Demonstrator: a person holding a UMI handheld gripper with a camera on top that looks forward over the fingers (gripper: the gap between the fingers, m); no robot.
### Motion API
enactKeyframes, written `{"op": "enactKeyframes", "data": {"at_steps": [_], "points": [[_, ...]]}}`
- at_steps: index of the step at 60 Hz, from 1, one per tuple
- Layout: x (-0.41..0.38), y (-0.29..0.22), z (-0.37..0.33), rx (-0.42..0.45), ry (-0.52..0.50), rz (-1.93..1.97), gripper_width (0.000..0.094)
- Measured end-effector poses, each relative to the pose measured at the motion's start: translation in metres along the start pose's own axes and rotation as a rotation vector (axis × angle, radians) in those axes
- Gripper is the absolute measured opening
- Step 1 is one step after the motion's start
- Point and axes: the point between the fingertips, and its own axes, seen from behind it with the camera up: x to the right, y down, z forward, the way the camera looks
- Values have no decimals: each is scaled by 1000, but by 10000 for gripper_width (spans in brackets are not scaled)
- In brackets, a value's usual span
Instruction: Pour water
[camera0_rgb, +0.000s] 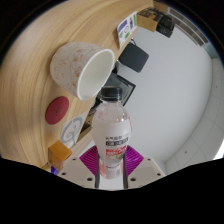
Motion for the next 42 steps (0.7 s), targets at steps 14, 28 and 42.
{"op": "enactKeyframes", "data": {"at_steps": [14, 28, 42], "points": [[35, 13, -9, 136, -141, 823, 315], [48, -2, -8, 334, -372, 1620, 314], [-25, -37, 28, 346, -531, 1878, 315]]}}
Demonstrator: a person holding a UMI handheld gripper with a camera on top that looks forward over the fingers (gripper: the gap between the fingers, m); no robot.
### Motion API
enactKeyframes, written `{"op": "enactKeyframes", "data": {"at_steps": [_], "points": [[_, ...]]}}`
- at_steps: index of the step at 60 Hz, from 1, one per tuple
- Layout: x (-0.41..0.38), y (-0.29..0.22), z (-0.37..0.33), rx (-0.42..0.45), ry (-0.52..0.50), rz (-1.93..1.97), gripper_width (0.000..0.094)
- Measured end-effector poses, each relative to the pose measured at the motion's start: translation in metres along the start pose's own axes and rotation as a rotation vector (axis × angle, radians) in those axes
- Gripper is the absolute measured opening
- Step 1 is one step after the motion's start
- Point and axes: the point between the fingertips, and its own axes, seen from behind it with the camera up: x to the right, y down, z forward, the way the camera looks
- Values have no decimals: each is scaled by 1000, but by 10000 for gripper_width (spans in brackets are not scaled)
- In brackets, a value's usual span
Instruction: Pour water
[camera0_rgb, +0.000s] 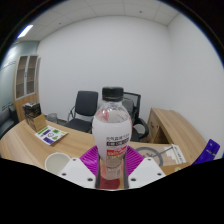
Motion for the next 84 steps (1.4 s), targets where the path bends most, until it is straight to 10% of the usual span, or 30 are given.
{"op": "enactKeyframes", "data": {"at_steps": [25, 31, 36, 84], "points": [[-11, 64, 28, -8, -44, 71, 386], [-10, 69, 26, -51, -33, 84, 525], [-8, 75, 17, -109, -19, 110, 873], [-83, 30, -283, -265, 238, 126, 855]]}}
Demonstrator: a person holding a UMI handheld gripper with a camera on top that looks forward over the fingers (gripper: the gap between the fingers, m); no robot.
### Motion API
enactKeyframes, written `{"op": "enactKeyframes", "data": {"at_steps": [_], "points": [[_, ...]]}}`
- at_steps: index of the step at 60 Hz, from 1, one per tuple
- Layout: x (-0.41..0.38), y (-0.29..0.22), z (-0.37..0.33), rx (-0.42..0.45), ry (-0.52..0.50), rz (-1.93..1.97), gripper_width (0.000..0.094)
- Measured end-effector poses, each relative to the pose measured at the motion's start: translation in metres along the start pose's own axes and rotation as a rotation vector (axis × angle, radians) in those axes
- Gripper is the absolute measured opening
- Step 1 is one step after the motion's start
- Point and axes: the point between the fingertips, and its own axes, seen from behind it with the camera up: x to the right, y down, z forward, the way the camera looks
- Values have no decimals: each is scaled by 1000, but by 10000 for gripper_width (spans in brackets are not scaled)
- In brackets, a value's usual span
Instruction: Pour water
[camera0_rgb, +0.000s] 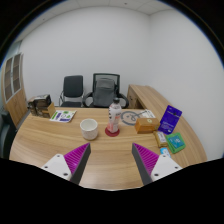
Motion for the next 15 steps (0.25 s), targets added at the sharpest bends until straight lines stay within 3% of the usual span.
{"op": "enactKeyframes", "data": {"at_steps": [15], "points": [[-5, -10, -8, 20, -3, -10, 858]]}}
